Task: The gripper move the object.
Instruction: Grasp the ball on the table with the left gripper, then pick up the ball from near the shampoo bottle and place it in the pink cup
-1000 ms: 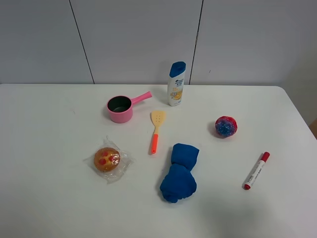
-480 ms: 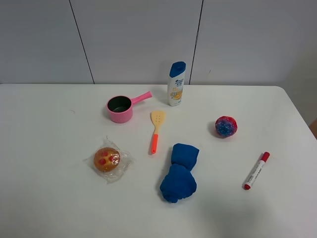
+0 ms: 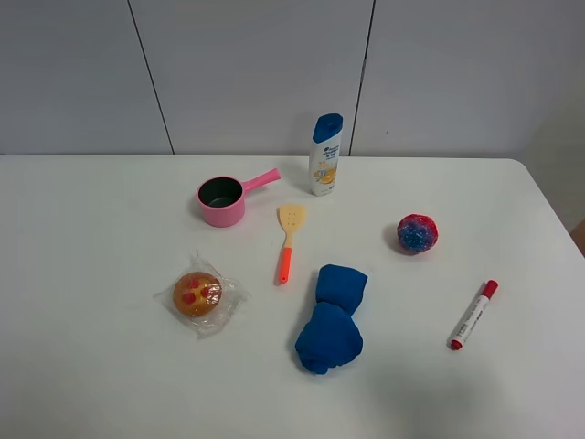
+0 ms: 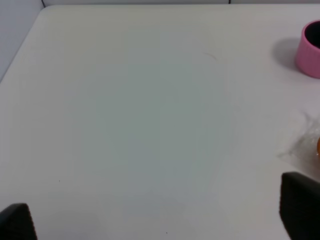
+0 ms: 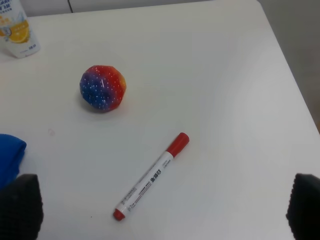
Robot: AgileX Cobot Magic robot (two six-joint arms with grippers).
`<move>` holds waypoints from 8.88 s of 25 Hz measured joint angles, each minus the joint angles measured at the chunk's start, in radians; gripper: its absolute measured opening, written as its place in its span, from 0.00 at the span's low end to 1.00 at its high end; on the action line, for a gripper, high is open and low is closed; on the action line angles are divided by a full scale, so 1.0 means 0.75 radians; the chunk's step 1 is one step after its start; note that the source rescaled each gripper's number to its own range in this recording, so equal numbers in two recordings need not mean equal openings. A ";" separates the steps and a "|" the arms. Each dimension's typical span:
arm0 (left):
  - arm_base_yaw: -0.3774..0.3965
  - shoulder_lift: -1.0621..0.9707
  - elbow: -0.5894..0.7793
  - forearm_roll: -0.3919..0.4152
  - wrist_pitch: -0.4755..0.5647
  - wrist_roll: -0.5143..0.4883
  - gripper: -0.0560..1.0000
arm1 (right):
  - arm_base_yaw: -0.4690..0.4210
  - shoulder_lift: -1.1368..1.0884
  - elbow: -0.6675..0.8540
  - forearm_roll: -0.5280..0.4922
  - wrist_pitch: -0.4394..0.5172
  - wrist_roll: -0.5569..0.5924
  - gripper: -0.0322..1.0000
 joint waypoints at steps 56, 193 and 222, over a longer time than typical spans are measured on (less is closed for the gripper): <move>-0.692 1.923 -1.149 -0.227 -0.124 0.545 0.90 | 0.000 0.000 0.000 0.000 0.000 0.000 1.00; -0.889 2.289 -1.178 -0.218 -0.581 0.278 0.08 | 0.000 0.000 0.000 0.000 0.000 0.000 1.00; -0.679 2.616 -0.899 -0.232 -1.440 0.312 0.08 | 0.000 0.000 0.000 0.000 0.000 0.000 1.00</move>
